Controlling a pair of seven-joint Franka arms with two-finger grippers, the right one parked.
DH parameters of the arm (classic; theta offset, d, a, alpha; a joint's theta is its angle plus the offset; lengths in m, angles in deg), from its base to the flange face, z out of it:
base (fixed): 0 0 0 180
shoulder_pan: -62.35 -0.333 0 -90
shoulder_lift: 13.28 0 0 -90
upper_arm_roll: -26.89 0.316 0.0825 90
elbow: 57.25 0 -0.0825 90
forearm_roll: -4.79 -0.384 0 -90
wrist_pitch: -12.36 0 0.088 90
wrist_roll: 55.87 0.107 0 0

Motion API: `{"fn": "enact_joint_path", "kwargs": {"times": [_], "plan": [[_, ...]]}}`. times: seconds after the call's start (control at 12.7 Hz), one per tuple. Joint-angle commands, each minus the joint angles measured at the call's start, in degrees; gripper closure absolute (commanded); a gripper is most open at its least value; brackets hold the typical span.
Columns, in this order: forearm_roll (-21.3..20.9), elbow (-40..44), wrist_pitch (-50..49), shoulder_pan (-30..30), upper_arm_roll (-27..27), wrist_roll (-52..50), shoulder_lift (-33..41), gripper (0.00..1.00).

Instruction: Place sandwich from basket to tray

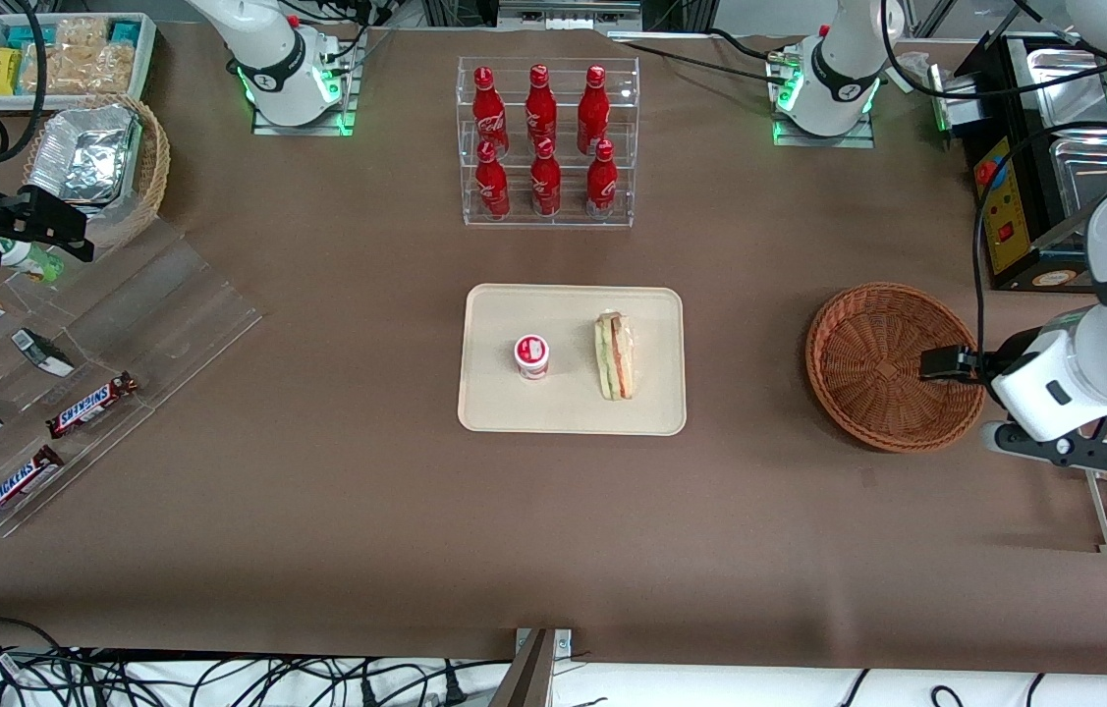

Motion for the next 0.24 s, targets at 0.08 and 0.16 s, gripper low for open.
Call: {"fn": "enact_joint_path", "kwargs": {"times": [0.08,0.16], "plan": [[0.38,-7.66,5.3,1.44,1.3,1.63,3.96,0.0],[0.38,-7.48,5.39,2.14,1.3,1.28,3.7,0.0]]}}
